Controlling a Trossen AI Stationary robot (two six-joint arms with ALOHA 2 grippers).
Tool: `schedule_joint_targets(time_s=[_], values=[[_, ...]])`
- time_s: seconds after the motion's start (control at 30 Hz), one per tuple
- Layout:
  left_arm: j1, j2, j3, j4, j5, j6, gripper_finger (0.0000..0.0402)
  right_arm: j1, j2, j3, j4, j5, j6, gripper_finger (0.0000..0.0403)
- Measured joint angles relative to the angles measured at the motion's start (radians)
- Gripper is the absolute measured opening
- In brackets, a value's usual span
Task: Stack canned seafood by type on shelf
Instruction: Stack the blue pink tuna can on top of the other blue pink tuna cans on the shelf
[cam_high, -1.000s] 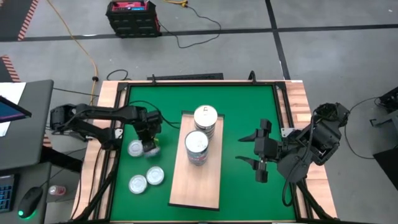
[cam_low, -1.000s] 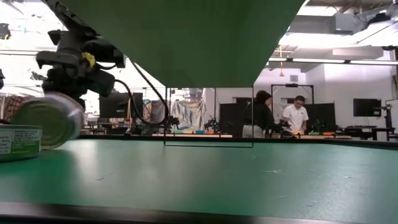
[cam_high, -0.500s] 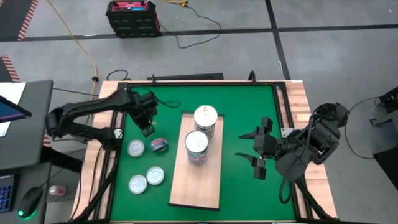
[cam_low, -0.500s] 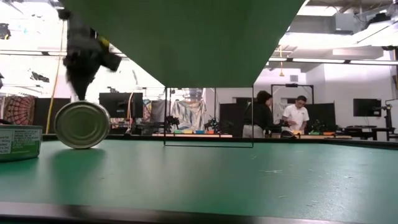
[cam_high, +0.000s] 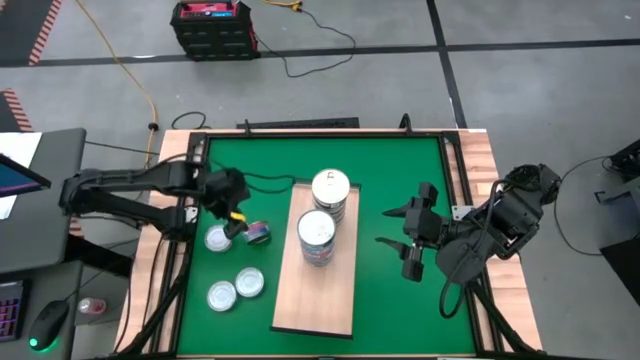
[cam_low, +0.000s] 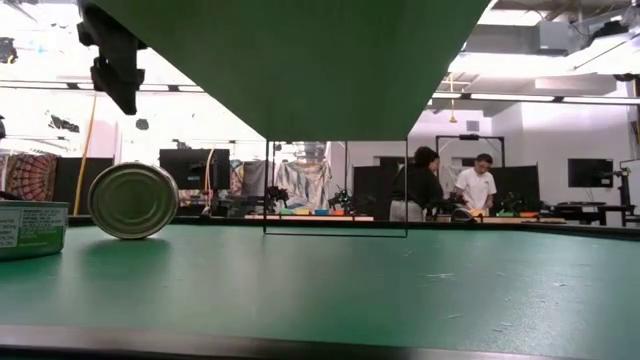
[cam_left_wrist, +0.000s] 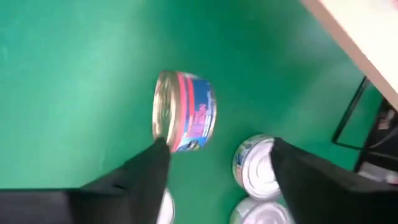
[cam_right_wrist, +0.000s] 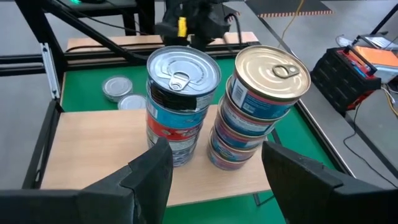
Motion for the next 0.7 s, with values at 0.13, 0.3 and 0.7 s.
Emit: schedule_joint_targets(time_s=[0.13,0.3,0.7], values=[[-0.101,0.042,-0.028,0.052,-0.155,-0.027,0.0316,-0.004,0.0,0.0,-0.014,0.001,0.017,0.0276],[-0.153,0.135,-0.033,0.08,-0.28,-0.028,0.0333,-0.012,0.0,0.0,-0.017,0.004,0.026,0.0276],[-0.153,0.196,-0.239,0.306,-0.255,-0.031,0.0305,-0.008,0.0,0.0,-0.017,0.002,0.025,0.0276]])
